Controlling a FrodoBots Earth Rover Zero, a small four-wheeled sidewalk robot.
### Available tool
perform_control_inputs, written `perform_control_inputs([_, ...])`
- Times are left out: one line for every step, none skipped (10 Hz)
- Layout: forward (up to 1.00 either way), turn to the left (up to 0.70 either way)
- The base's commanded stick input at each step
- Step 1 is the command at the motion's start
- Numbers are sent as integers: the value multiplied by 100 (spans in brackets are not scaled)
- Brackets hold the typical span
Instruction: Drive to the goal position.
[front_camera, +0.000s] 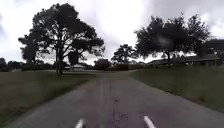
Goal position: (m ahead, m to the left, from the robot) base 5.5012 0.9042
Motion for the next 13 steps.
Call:
perform_control_inputs([70,0])
perform_control_inputs([70,0])
perform_control_inputs([70,0])
perform_control_inputs([70,0])
perform_control_inputs([70,0])
perform_control_inputs([70,0])
perform_control_inputs([70,0])
perform_control_inputs([70,0])
perform_control_inputs([70,0])
perform_control_inputs([70,0])
perform_control_inputs([70,0])
perform_control_inputs([70,0])
perform_control_inputs([70,0])
